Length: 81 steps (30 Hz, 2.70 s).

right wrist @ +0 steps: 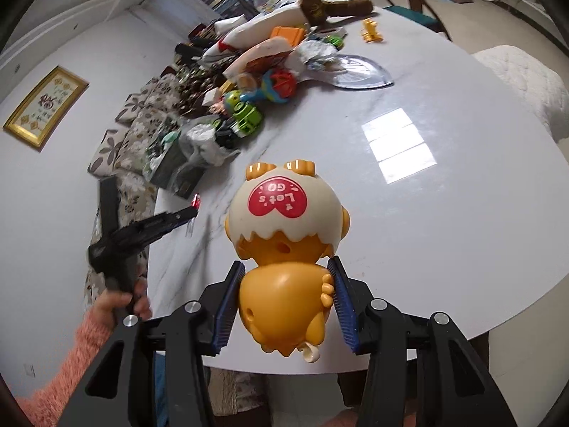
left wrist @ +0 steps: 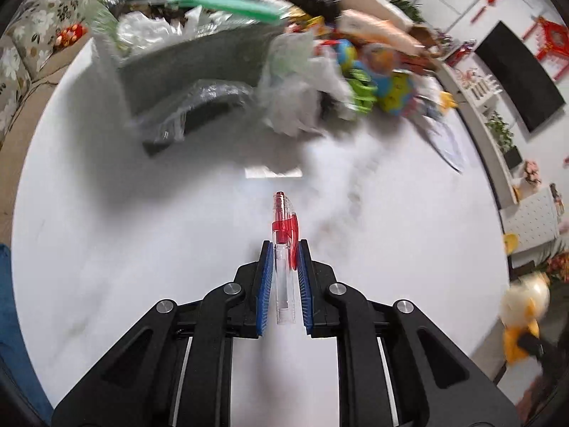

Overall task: Collect trash
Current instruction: 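Drop the toy figure and pen into the cardboard box by opening both tools, then grasp a white tissue with the left tool while the right tool grasps a clear plastic bag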

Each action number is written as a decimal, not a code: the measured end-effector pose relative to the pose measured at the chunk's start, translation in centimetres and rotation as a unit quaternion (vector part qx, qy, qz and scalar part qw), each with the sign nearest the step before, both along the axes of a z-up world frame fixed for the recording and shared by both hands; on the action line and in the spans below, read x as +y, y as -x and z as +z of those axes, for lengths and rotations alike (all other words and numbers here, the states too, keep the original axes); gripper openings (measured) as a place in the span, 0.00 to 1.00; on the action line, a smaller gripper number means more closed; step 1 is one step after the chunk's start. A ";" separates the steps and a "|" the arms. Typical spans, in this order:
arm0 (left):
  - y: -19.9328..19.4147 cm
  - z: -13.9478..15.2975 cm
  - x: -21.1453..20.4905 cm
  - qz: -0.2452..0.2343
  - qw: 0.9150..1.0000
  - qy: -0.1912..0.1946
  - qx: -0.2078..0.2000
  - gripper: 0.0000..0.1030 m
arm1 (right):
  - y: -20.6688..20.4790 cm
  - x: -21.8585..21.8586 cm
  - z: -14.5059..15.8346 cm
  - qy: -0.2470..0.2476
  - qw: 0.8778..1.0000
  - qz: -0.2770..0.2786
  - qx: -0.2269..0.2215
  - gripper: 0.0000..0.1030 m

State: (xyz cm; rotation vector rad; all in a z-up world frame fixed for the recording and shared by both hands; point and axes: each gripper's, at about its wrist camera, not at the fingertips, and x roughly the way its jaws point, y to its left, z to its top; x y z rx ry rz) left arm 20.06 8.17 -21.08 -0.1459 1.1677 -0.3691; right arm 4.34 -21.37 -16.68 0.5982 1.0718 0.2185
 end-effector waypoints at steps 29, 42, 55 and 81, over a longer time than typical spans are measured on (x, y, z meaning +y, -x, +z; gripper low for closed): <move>25.7 -23.1 -14.9 -0.114 0.961 -0.001 0.252 0.14 | 14.9 -4.9 -23.8 0.093 0.957 0.141 0.235 0.46; 24.8 -39.1 -15.4 -0.079 0.928 -0.155 0.330 0.78 | 15.6 -8.4 -37.0 0.141 0.929 0.082 0.333 0.92; 28.0 -15.9 -14.2 -0.114 0.967 -0.075 0.214 0.78 | 15.4 -6.0 -19.2 0.058 0.967 0.123 0.217 0.95; -14.2 0.1 -4.1 0.304 0.946 0.100 0.056 0.70 | 16.9 -2.2 -6.4 0.053 0.994 0.004 0.092 0.95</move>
